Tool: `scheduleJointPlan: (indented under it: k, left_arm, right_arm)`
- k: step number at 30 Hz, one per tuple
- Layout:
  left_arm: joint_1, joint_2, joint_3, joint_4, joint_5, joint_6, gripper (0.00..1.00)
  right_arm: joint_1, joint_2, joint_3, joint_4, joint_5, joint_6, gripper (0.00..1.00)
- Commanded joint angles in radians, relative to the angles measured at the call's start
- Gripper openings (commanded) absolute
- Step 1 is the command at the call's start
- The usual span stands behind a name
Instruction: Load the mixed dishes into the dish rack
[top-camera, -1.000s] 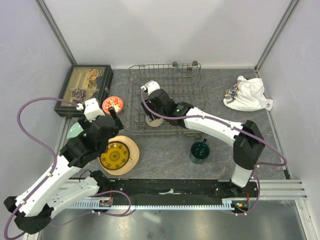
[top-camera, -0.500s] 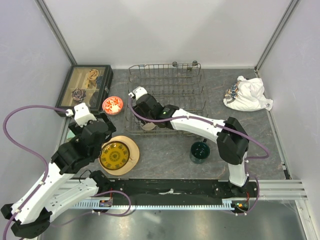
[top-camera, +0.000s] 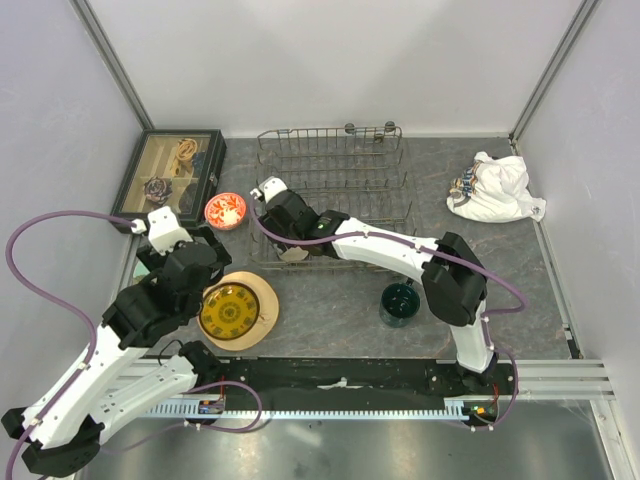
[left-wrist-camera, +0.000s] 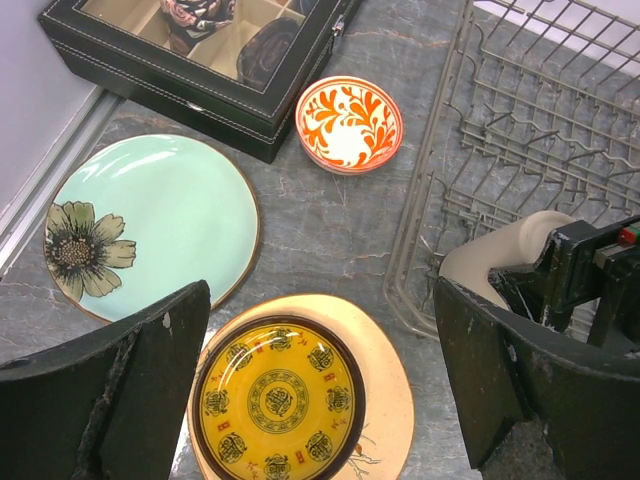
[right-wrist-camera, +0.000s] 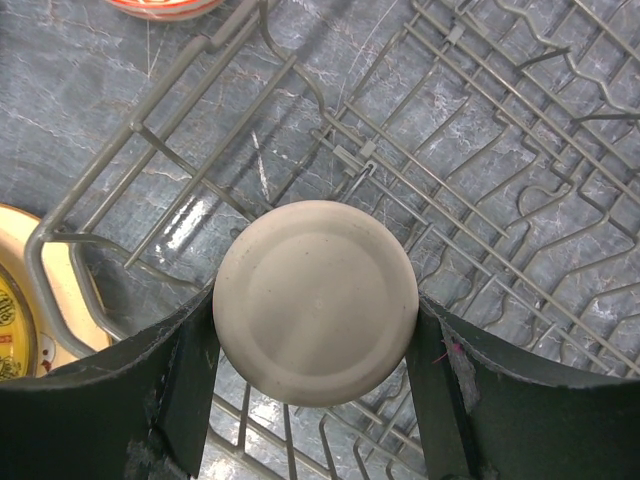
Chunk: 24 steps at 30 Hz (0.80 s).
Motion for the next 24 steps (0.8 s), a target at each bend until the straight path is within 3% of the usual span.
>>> scheduleJointPlan:
  k: [1, 5, 6, 7, 12, 13, 16, 24]
  left_arm:
    - [0.004, -0.014, -0.002, 0.0, -0.034, -0.054, 0.99]
    - [0.004, -0.04, -0.014, -0.009, -0.027, -0.066, 0.99]
    - [0.004, -0.042, -0.016, -0.008, -0.026, -0.068, 0.99]
    - [0.004, -0.043, -0.016, -0.012, -0.024, -0.065, 0.99]
    - [0.004, -0.056, -0.019, -0.02, -0.026, -0.068, 0.99]
    - [0.002, -0.059, -0.02, -0.019, -0.024, -0.069, 0.99]
    - [0.004, -0.062, -0.022, -0.019, -0.024, -0.069, 0.99]
    - [0.004, -0.07, -0.013, -0.017, -0.014, -0.068, 0.99]
  right_arm:
    - [0.007, 0.025, 0.043, 0.006, 0.0, -0.003, 0.12]
    - [0.007, 0.036, 0.044, 0.004, -0.003, 0.005, 0.2]
    - [0.007, 0.036, 0.044, 0.004, 0.0, 0.008, 0.28]
    - [0.005, 0.036, 0.044, 0.006, 0.003, 0.009, 0.43]
    - [0.007, 0.016, 0.041, 0.006, 0.014, 0.026, 0.67]
    - [0.007, 0.012, 0.041, 0.004, 0.018, 0.026, 0.79]
    - [0.007, -0.011, 0.04, 0.009, 0.038, 0.029, 0.88]
    - [0.007, -0.076, 0.044, 0.021, 0.069, 0.029, 0.95]
